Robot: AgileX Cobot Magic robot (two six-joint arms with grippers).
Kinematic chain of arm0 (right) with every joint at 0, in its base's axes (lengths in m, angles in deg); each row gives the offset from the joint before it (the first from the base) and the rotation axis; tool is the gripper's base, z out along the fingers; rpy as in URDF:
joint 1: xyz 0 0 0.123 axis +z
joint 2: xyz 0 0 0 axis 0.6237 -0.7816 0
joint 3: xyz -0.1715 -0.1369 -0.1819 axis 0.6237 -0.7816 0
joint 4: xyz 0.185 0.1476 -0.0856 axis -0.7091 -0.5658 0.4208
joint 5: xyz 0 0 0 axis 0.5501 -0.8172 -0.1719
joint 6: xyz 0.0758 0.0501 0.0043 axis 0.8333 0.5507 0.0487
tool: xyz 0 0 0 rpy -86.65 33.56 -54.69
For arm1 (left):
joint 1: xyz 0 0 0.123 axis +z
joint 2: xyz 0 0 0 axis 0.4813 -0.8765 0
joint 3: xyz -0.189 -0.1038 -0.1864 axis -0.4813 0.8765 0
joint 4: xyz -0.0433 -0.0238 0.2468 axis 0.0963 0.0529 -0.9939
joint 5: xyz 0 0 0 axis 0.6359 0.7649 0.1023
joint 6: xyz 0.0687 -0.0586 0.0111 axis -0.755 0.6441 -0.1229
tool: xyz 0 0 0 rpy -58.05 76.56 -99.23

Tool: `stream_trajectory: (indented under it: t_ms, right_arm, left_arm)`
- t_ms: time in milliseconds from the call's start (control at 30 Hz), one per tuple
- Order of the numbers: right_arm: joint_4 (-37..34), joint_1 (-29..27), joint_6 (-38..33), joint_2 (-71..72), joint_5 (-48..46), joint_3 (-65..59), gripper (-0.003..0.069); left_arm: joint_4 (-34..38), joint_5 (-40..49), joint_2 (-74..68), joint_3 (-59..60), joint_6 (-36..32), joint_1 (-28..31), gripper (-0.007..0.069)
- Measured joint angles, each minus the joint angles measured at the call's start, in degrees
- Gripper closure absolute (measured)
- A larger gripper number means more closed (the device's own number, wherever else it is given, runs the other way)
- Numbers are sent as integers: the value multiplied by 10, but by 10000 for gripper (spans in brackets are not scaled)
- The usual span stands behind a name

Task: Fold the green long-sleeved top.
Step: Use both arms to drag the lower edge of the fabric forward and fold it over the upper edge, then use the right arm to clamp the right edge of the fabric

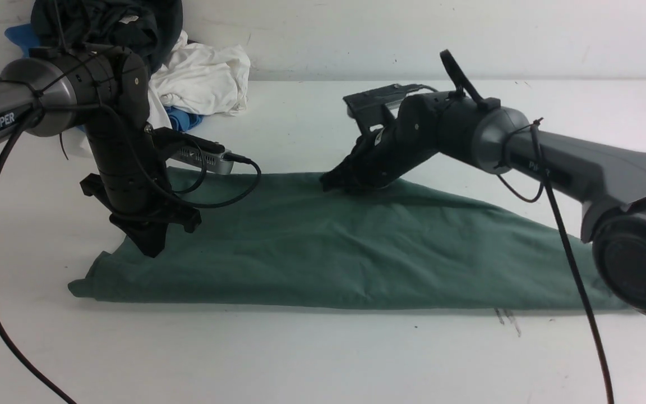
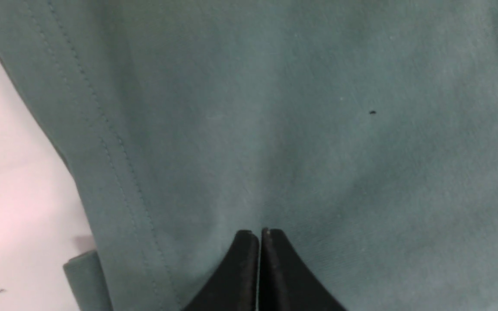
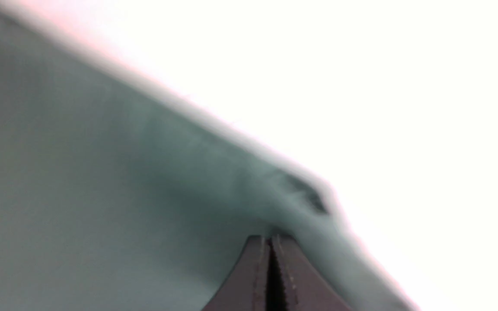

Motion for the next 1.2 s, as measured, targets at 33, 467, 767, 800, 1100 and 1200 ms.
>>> stream_trajectory:
  t_ms: [33,467,767,800,1100,1200]
  right_arm:
    - [1,-7,14,0,6,0,673]
    - [57,-62,-19,133,-172,5,673]
    - [105,-141,-40,319,-328,-55,673]
    - [100,-150,-41,337,-327,-79,673]
    - [47,-277,-41,474,-239,-392,673]
    - [28,-327,-44,461,-198,-481,634]
  left_arm:
    - [1,0,0,0,0,0,632]
    - [8,0,1,0,0,0,632]
    - [35,1,1,0,-14,0,632]
    - [37,0,1,0,-15,0,632]
    - [55,-3,1,0,-29,0,632]
    - [55,-10,1,0,-29,0,632]
